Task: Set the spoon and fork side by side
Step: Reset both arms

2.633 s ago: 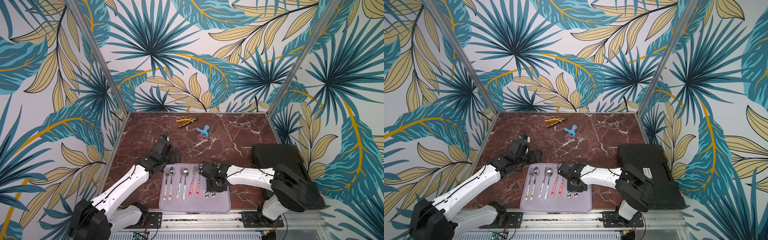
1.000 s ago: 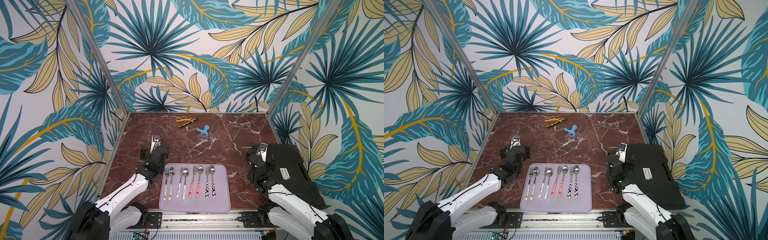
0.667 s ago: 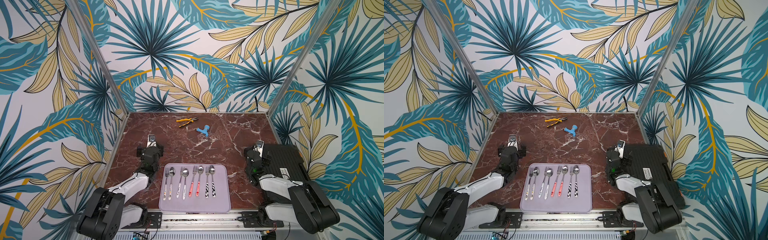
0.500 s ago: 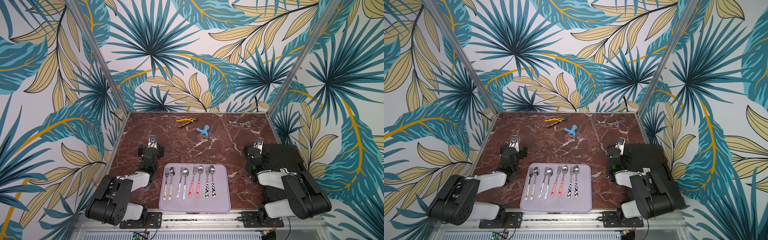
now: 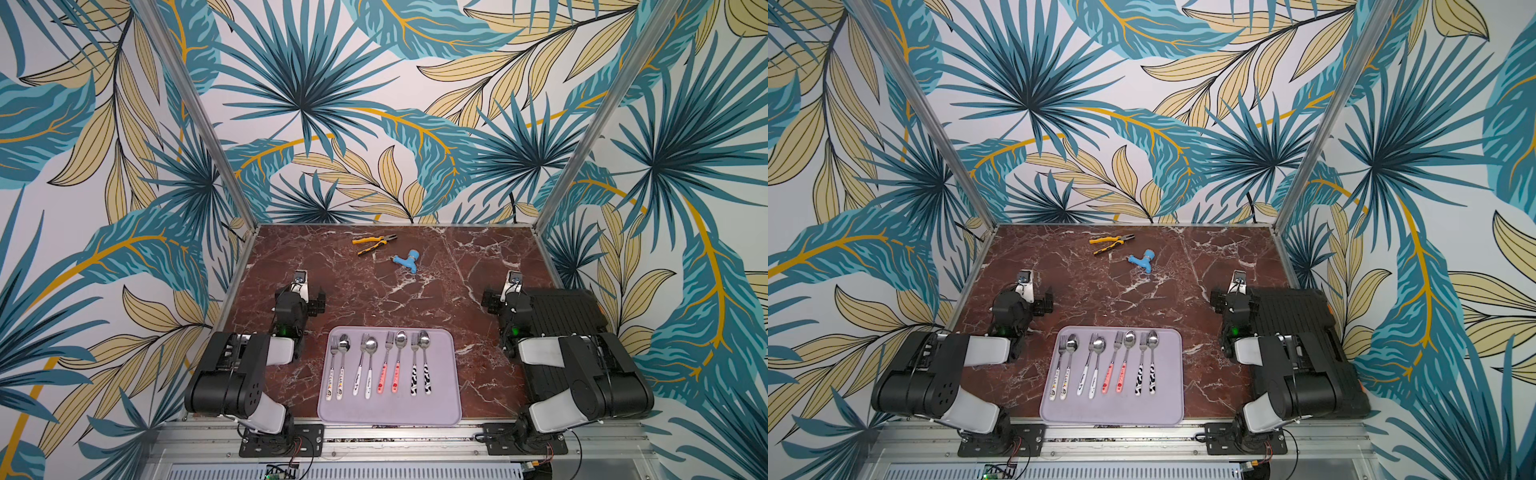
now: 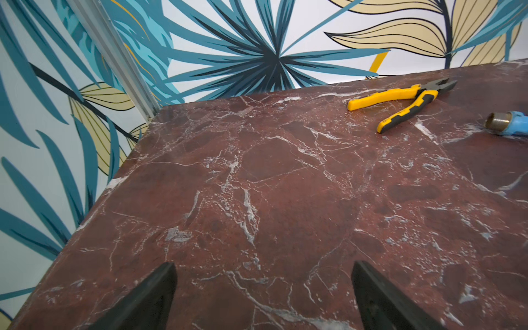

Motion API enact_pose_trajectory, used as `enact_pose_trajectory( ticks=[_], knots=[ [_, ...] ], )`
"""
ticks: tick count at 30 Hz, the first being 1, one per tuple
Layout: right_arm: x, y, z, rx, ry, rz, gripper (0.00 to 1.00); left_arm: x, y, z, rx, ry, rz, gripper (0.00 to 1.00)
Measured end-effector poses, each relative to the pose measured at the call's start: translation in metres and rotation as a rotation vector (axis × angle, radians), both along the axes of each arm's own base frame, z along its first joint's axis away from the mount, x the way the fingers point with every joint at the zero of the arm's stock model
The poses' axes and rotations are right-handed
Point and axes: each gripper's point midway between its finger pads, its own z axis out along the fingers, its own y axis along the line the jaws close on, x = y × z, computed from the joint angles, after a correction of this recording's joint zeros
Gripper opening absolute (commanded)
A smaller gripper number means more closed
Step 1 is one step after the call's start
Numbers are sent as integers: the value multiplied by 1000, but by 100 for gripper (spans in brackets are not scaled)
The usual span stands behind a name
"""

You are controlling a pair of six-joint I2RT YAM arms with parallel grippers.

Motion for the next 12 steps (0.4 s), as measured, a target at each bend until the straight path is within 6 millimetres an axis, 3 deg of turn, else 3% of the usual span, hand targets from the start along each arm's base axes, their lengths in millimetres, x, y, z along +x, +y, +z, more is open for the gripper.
enact_pose_trajectory(
  ticks=[12],
  knots=[
    [4, 11, -2, 22, 9, 69, 99, -1, -5, -3, -10, 11, -24, 100]
  ],
)
